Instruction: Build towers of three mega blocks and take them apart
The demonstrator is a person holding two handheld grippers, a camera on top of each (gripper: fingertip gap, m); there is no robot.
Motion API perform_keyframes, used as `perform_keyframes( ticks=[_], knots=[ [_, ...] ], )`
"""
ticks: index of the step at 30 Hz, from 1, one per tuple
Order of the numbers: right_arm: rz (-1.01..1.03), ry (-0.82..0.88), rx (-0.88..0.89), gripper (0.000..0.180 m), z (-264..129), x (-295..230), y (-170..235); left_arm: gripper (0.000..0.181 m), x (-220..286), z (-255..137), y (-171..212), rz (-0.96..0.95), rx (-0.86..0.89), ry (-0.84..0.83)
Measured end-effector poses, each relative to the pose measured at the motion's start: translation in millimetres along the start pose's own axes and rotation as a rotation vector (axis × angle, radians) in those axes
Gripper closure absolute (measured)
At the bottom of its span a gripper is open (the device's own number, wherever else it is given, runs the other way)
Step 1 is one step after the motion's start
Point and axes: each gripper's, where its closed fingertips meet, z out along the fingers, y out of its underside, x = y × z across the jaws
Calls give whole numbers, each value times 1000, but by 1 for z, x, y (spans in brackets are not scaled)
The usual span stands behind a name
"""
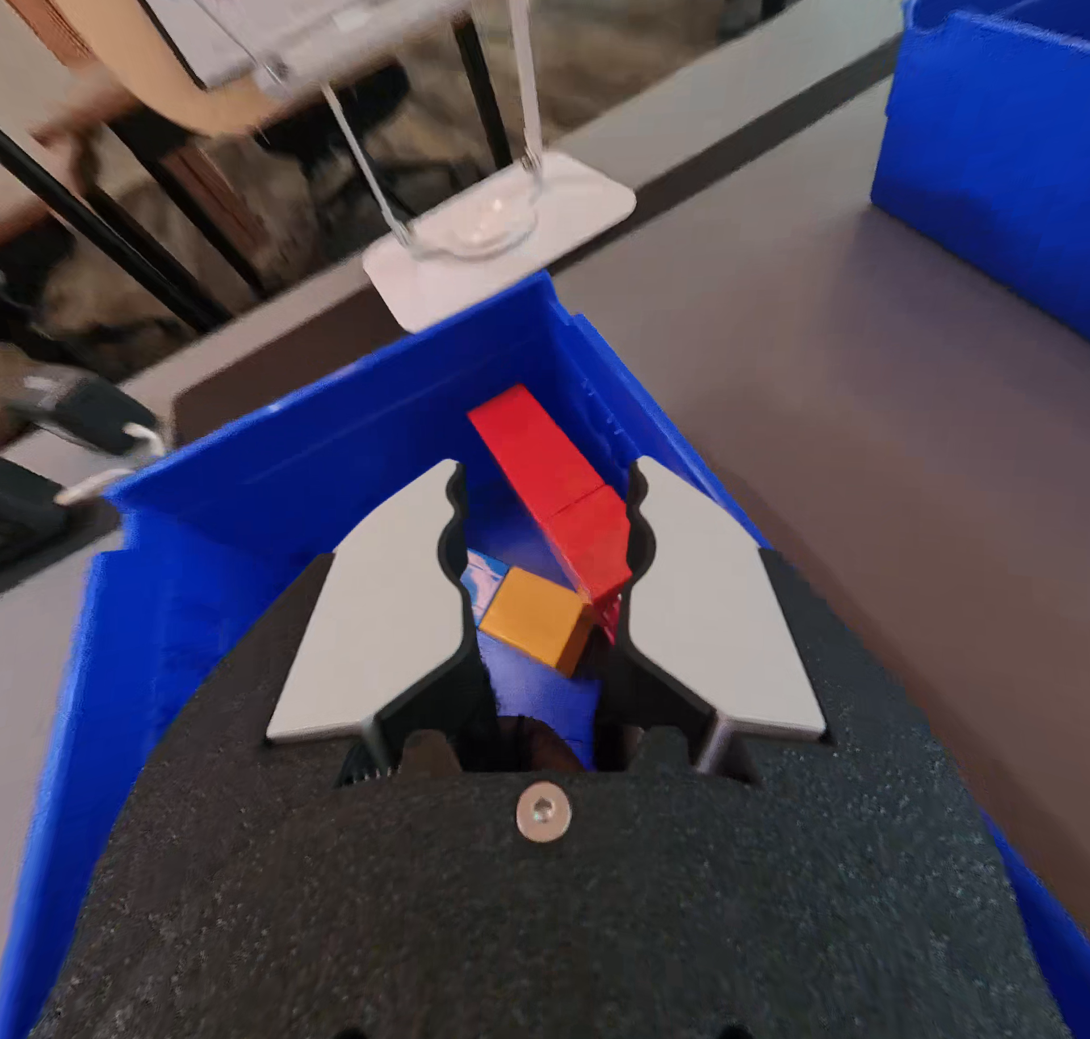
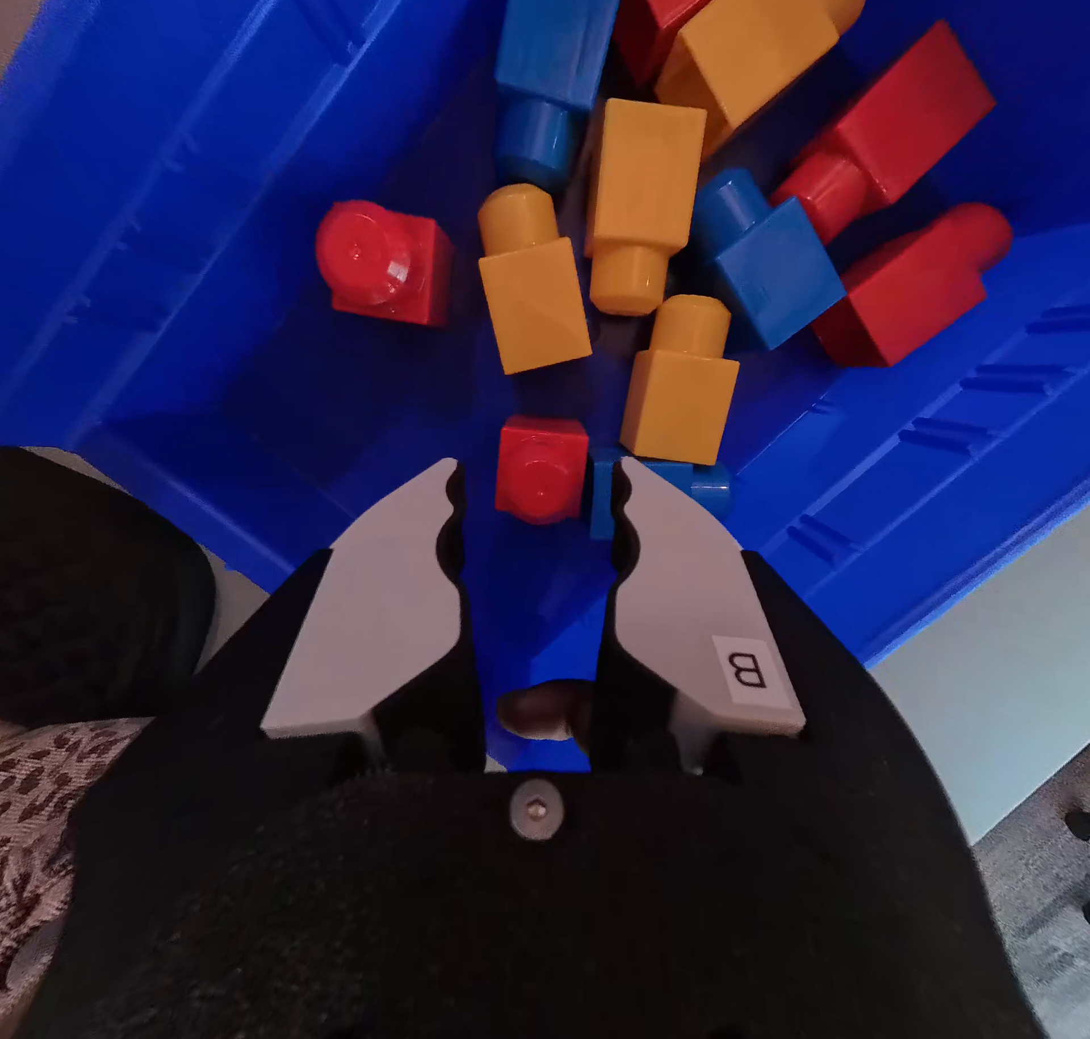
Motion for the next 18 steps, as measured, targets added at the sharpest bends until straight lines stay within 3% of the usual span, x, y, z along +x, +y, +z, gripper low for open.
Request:
perform_keyframes(
  ticks=[1, 3, 6, 11, 13, 15, 18],
  knots=[
    [-1, 8, 6, 130, -1, 1, 0, 127, 5, 9, 7, -21, -65, 39],
    [4, 27, 3, 129, -3, 4, 2, 128, 4, 25, 26, -18, -182, 32],
    [9, 46, -8, 129, -5, 7, 7, 132, 2, 28, 28, -34, -172, 43],
    [0, 71, -6, 131, -8, 9, 6, 121, -14, 15, 37, -7, -247, 4],
    [-13, 83, -4, 132, -9, 9, 4, 118, -6, 18, 44, -64, -264, 70],
    [-30, 91, -7, 132, -9, 8, 3, 114, 9, 24, 72, -81, -409, 166],
    [-50, 120, -15, 136, -9, 10, 3, 132, 2, 30, 81, 87, -431, 77]
  ],
)
